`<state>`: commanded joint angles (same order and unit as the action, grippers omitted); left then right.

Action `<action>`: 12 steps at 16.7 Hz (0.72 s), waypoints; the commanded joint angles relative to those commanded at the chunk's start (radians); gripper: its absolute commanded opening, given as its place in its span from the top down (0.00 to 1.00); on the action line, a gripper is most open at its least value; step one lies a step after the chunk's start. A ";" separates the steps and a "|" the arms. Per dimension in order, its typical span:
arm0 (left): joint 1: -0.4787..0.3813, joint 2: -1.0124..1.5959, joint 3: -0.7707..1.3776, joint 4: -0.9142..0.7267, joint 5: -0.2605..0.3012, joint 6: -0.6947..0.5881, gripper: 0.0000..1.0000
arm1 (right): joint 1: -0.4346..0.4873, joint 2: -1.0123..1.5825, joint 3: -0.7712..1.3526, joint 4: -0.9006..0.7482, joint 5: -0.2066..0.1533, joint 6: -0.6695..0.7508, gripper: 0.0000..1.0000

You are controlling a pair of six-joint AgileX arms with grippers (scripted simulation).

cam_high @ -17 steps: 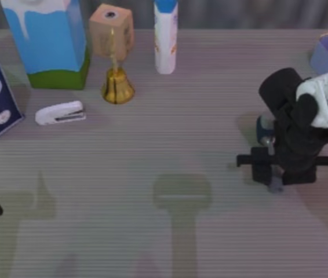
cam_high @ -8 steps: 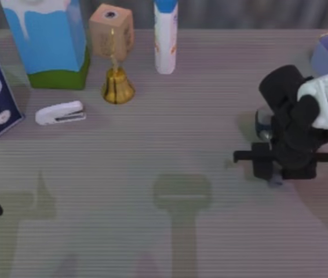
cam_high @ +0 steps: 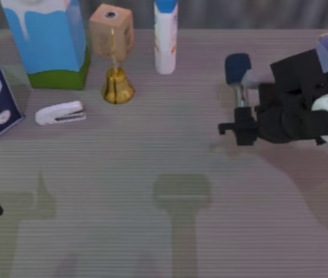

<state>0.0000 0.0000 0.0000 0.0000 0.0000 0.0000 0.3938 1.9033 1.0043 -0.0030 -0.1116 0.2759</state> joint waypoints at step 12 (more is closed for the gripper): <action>0.000 0.000 0.000 0.000 0.000 0.000 0.00 | -0.009 -0.251 -0.246 0.872 -0.262 -0.249 1.00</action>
<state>0.0000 0.0000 0.0000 0.0000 0.0000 0.0000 0.3851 1.6521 0.7583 0.8687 -0.3738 0.0273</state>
